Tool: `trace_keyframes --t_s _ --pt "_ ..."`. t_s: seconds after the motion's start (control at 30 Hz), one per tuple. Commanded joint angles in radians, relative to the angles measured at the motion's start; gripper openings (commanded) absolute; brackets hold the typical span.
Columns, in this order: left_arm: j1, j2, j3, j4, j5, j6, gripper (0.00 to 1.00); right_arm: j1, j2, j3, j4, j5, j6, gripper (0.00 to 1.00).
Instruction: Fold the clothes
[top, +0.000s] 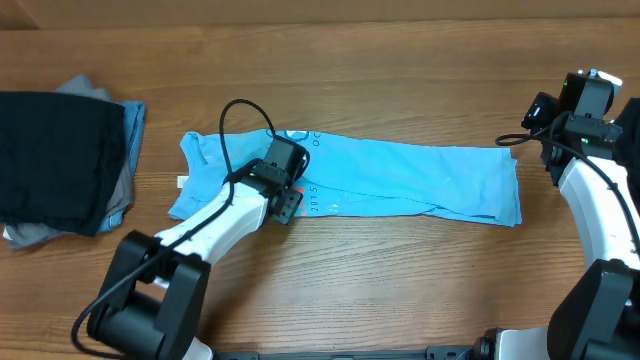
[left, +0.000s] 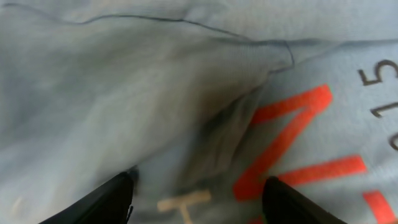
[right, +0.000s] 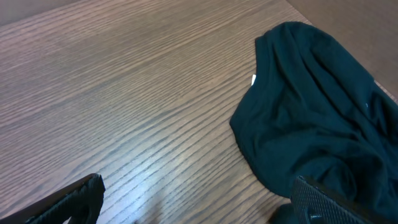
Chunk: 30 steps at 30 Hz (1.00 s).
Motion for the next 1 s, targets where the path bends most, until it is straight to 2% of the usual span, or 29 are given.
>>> trace_keyframes --t_s 0.0,0.2,0.27,0.37,0.4,0.57,0.97 --pt "-0.007 0.053 -0.012 0.034 -0.029 0.039 0.73 0.0 -0.006 0.006 0.006 0.003 -0.003 1.0" --pt "-0.007 0.071 -0.009 0.046 -0.125 0.026 0.72 0.0 -0.006 0.006 0.006 0.003 -0.003 1.0" --pt "-0.008 0.069 -0.003 0.037 -0.139 0.019 0.68 0.0 -0.006 0.006 0.006 0.003 -0.003 1.0" --pt "-0.008 0.056 0.012 0.011 -0.138 0.018 0.56 0.0 -0.006 0.006 0.006 0.003 -0.003 1.0" --pt "-0.008 0.048 0.019 -0.004 -0.139 0.011 0.56 0.0 -0.006 0.006 0.006 0.003 -0.003 1.0" --pt "-0.007 -0.018 0.056 -0.044 -0.134 0.009 0.66 0.0 -0.006 0.006 0.006 0.003 -0.003 1.0" --pt "-0.006 -0.004 0.051 0.019 -0.057 0.01 0.6 0.0 -0.006 0.006 0.006 0.003 -0.003 1.0"
